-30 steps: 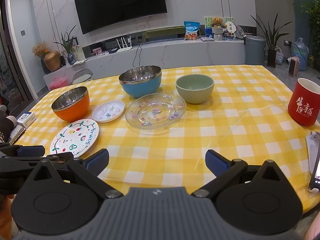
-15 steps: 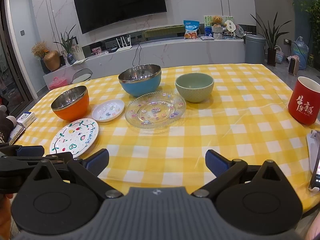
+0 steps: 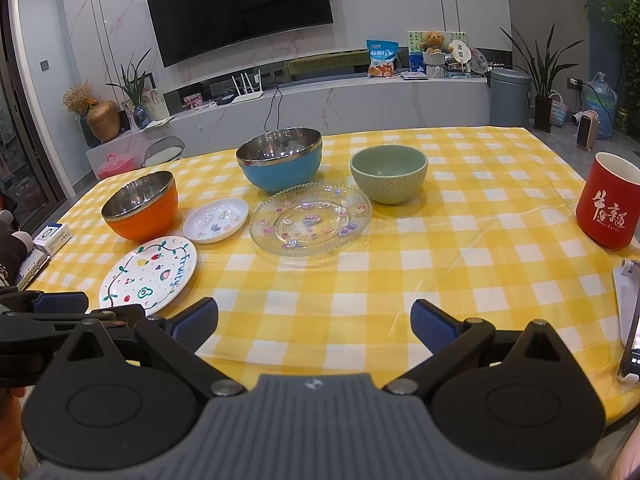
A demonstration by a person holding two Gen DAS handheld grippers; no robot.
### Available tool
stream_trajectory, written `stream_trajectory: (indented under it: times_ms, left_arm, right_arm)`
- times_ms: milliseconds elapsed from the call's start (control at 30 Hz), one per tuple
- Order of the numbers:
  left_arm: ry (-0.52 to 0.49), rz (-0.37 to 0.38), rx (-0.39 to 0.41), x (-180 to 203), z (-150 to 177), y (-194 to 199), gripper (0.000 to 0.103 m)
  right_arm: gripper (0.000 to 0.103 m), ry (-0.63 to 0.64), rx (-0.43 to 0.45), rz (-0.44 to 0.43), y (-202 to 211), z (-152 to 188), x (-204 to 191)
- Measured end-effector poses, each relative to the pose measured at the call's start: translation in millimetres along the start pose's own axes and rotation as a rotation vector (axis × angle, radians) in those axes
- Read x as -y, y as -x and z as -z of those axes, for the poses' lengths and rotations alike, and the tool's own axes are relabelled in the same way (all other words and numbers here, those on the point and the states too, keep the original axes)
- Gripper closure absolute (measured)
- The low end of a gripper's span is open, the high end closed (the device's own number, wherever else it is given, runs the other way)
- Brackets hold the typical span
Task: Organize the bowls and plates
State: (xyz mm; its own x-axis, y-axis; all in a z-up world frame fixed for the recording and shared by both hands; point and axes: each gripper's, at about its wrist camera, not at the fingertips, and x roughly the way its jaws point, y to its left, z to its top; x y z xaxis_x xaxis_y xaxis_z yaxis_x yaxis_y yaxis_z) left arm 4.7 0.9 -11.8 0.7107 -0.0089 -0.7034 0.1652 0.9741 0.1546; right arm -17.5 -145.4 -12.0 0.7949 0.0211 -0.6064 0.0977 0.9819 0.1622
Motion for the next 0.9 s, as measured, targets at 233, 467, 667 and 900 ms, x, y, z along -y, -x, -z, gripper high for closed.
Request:
stream_trajectory:
  times_ms: [233,467,667,900]
  left_arm:
    - [0.001,0.001,0.000,0,0,0,0.030]
    - [0.001,0.001,-0.001,0,0,0,0.030]
    - [0.002,0.004,-0.006,-1,1,1,0.030]
    - [0.043,0.021,-0.035,-30,-17,2,0.030]
  right_arm:
    - [0.003,0.002,-0.001,0.001,0,0,0]
    - [0.003,0.001,-0.003,0.002,-1,2,1]
    - [0.003,0.000,-0.003,0.000,-1,2,1]
    - [0.003,-0.022,-0.013,-0.047,-8,-4,-10]
